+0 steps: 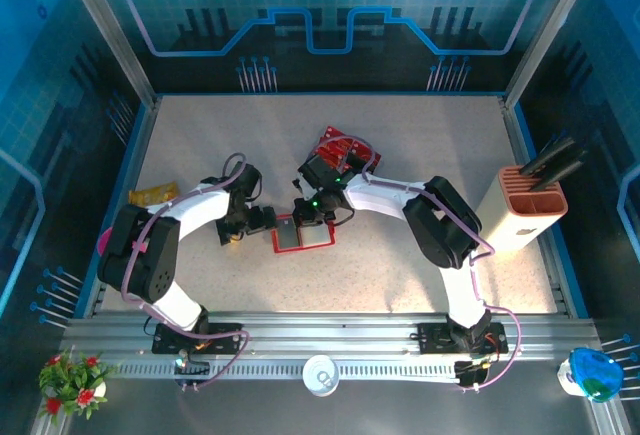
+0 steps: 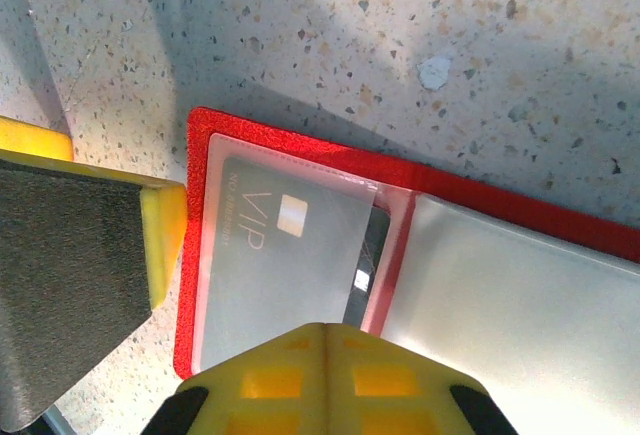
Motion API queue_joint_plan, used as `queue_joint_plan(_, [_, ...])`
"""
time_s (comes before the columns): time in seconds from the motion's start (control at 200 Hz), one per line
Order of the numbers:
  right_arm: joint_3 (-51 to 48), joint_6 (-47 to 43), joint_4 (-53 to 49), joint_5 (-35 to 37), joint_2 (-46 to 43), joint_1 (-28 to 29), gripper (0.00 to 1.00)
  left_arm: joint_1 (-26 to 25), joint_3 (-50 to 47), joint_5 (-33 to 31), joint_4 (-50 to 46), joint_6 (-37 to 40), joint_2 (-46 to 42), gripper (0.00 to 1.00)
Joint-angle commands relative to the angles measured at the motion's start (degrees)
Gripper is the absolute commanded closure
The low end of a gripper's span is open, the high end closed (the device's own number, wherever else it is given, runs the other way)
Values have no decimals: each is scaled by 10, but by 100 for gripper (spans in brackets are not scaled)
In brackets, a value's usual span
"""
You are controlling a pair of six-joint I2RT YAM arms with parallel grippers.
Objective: Put the credit cards into the card holder
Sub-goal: Insert the credit card into the card slot.
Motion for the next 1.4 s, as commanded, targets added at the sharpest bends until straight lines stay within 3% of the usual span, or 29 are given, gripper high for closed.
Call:
queue_joint_plan(0.0, [0,5,-6,-1,14,-3,100,5,-8,-9,8,1,17,1])
queue_joint_plan(1.091, [88,-17,-55,-43,87,19,99,5,6,-3,15,10,30,1])
queue_joint_plan(1.396, [82,-14,-56,-35,1,1,93,6,40,15,-3,8,0,1])
